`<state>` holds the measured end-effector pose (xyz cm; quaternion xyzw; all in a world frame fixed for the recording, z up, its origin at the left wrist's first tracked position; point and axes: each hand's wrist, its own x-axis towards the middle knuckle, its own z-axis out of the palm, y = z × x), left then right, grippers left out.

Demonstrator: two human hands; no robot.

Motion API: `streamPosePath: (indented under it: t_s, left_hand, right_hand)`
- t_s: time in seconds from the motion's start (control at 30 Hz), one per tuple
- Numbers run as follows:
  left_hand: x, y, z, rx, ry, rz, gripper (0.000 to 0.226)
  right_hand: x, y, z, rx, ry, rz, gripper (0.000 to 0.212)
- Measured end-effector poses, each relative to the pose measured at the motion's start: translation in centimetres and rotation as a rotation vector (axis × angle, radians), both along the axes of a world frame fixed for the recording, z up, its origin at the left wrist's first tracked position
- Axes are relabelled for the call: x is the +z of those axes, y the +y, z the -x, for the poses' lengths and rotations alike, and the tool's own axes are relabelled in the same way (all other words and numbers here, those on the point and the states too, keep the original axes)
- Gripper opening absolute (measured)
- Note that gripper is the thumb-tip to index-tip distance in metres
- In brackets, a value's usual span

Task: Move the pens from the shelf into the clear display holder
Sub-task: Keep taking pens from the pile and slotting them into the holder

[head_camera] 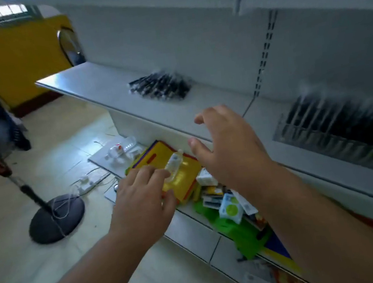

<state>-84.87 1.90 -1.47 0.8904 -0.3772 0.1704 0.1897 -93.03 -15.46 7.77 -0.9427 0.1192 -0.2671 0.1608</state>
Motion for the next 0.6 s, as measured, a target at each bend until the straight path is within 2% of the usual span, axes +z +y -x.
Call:
streamPosePath:
  t_s: [0.2, 0.43, 0.6]
  left_hand:
    - [-0.3, 2.4, -6.9, 0.112, 0.050, -0.003, 0.035]
    - [-0.4, -1.1, -14.6, 0.119, 0.082, 0.040, 0.028]
    - [0.8, -3.9, -20.4, 0.113, 0.076, 0.078, 0.030]
  right_hand:
    - [-0.1, 1.8, -7.8, 0.046, 0.079, 0.027, 0.032]
    - [-0.6, -2.7, -16.6, 0.011, 0.147, 0.020, 0.037]
    - [-0.6, -4.6, -22.1, 0.012, 0.110, 0.005, 0.033]
